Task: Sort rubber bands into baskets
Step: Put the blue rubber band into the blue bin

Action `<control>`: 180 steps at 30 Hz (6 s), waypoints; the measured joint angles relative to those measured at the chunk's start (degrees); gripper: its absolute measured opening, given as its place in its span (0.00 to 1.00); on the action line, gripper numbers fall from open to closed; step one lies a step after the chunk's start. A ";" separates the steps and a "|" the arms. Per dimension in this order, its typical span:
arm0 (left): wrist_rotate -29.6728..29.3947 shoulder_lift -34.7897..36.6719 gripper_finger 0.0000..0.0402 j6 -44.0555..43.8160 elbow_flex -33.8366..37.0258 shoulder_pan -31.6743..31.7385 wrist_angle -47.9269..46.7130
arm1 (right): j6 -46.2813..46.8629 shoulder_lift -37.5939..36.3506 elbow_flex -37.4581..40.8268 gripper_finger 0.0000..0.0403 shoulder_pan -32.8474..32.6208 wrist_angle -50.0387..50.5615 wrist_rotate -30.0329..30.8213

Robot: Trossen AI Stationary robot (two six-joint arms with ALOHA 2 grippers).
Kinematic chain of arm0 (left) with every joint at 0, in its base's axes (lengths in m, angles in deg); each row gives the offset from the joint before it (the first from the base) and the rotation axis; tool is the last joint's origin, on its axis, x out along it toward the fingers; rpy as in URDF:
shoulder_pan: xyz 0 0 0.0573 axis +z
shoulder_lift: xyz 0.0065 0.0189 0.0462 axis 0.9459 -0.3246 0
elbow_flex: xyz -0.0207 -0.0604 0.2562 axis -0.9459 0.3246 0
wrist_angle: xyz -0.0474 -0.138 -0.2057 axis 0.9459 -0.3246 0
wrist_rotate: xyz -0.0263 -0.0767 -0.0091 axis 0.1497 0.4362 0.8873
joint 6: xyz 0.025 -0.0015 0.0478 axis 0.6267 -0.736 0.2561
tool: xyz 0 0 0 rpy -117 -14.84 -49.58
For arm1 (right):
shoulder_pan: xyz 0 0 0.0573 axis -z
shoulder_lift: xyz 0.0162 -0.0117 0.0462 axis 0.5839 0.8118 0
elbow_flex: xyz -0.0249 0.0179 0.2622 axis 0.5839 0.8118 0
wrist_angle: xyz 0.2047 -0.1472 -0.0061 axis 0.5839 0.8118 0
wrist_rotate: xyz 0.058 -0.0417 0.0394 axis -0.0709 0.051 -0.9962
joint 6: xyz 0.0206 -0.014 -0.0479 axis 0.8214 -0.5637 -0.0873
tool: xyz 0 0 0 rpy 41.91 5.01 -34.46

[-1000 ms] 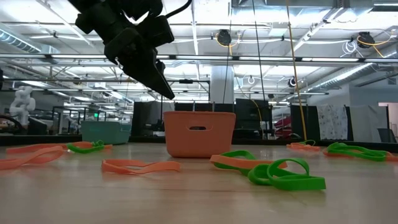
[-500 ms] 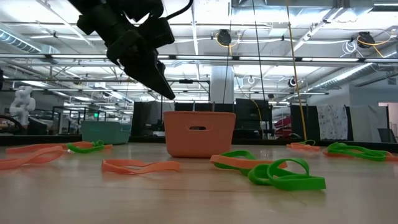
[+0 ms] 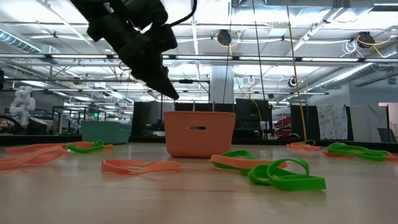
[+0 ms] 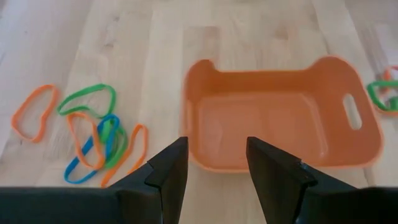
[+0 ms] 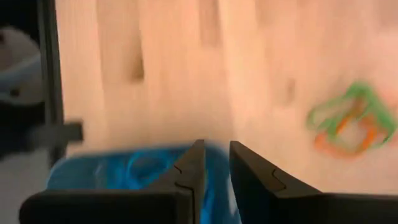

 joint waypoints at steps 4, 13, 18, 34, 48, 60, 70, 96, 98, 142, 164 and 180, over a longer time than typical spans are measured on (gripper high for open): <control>2.24 -0.02 0.43 -0.26 -2.17 4.05 -0.19 | -2.80 -1.35 0.00 0.16 0.88 -0.45 9.64; 5.77 -6.02 0.43 0.55 -7.04 17.08 -4.71 | -15.00 -11.49 6.24 0.16 6.21 -5.38 16.02; 9.68 -12.88 0.43 2.81 -7.56 20.93 -3.06 | -20.81 -22.19 17.81 0.16 10.51 -12.57 15.74; 0.89 -18.66 0.43 -1.65 -7.68 21.07 0.32 | -37.35 -40.08 38.66 0.16 18.68 -45.97 15.79; 1.41 -25.31 0.40 -1.71 -7.85 20.90 4.35 | -44.10 -35.65 38.66 0.16 19.15 -53.97 15.71; -1.15 -22.58 0.01 -1.58 -7.71 19.35 -0.35 | -46.61 -32.69 38.66 0.16 19.43 -55.09 17.10; -10.33 -10.13 0.01 1.48 -7.44 14.07 -4.73 | -48.43 -30.74 38.66 0.16 23.28 -55.28 25.53; -9.87 -6.21 0.00 1.27 -7.65 2.16 1.19 | -40.64 -16.59 38.66 0.16 35.01 -78.55 25.82; -9.87 -6.21 0.00 1.27 -7.65 -0.14 4.05 | -40.84 -14.64 38.66 0.16 35.38 -81.76 25.39; -14.42 -6.19 0.00 1.25 -7.74 -11.37 13.69 | -37.80 -0.74 35.50 0.34 45.05 -102.40 -2.96; -12.60 -6.11 0.44 1.27 -7.76 -11.39 6.14 | -41.22 -6.64 35.54 0.00 44.90 -96.57 -4.25; -18.02 9.74 0.49 -4.77 2.93 -15.95 -3.68 | -17.79 -21.20 35.54 0.00 35.61 -72.85 -27.39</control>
